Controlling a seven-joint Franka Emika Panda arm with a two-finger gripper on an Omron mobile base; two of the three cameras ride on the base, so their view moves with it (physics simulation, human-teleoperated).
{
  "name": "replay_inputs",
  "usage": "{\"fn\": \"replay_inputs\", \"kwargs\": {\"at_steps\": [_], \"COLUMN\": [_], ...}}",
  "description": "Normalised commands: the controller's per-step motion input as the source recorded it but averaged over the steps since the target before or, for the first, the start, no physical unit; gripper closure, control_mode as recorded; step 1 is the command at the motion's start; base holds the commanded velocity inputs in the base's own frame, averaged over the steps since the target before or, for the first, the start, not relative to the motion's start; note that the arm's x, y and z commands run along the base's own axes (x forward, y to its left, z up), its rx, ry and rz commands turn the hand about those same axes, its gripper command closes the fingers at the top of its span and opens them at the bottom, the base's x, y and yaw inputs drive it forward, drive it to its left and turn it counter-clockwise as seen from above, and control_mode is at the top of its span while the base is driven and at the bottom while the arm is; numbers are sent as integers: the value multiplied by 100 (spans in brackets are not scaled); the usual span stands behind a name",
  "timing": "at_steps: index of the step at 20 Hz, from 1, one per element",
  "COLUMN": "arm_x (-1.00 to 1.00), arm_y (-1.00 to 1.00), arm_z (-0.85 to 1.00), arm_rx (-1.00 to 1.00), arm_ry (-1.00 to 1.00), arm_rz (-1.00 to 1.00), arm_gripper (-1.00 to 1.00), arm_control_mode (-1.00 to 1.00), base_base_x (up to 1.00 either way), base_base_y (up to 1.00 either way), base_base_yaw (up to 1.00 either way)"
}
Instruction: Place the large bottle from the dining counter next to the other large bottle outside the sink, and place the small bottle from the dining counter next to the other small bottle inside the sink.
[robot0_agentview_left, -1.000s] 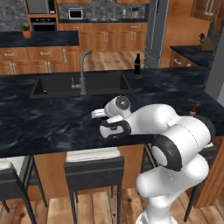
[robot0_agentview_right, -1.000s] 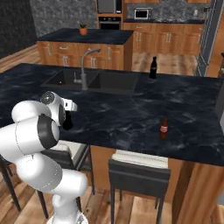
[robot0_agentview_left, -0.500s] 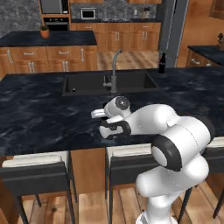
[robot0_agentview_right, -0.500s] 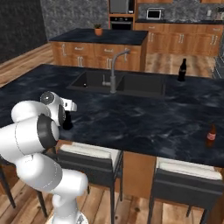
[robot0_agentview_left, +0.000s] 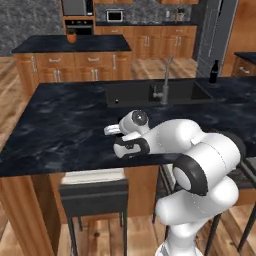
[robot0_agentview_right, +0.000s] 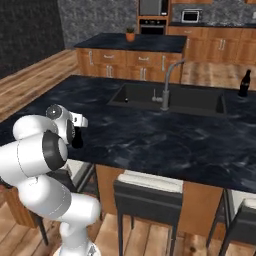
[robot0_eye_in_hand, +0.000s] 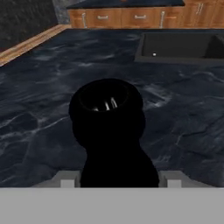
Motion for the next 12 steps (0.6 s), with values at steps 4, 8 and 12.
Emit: {"fn": "replay_inputs", "kwargs": {"at_steps": [4, 8, 12], "arm_x": [0, 0, 0], "arm_y": [0, 0, 0], "arm_z": [0, 0, 0], "arm_rx": [0, 0, 0], "arm_ry": [0, 0, 0], "arm_rz": [0, 0, 0], "arm_gripper": [100, 100, 100], "arm_control_mode": [100, 100, 100], "base_base_x": [0, 0, 0], "base_base_y": [83, 83, 85], "base_base_yaw": [5, 5, 5]}}
